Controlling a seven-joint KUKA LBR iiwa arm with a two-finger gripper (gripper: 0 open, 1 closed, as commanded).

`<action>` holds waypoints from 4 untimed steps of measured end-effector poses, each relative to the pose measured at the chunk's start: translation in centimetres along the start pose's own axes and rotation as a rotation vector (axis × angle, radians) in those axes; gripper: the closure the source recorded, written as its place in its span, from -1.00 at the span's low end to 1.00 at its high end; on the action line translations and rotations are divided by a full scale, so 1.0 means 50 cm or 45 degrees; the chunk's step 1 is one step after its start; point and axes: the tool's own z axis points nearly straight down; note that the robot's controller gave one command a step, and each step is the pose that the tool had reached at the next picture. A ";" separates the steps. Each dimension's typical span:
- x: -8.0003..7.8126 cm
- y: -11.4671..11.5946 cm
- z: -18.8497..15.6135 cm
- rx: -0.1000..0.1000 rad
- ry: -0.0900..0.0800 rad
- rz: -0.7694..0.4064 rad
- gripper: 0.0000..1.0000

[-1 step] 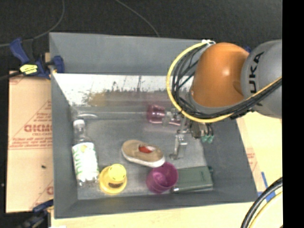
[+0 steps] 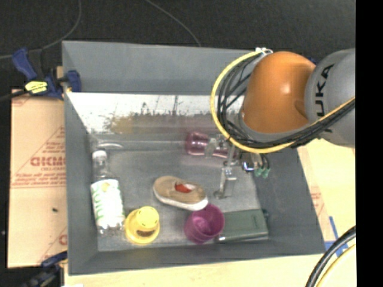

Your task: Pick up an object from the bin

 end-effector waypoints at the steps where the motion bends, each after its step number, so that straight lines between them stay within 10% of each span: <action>1: 0.029 0.009 0.114 0.001 0.000 -0.141 -1.00; 2: 0.065 0.058 0.215 0.000 0.002 -0.100 -1.00; 3: 0.054 0.034 0.286 0.000 -0.001 -0.017 1.00; 4: 0.054 0.034 0.286 0.000 -0.001 -0.016 1.00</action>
Offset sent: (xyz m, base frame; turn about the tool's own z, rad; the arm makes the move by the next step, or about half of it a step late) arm -0.0314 0.0284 -0.1056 -0.0769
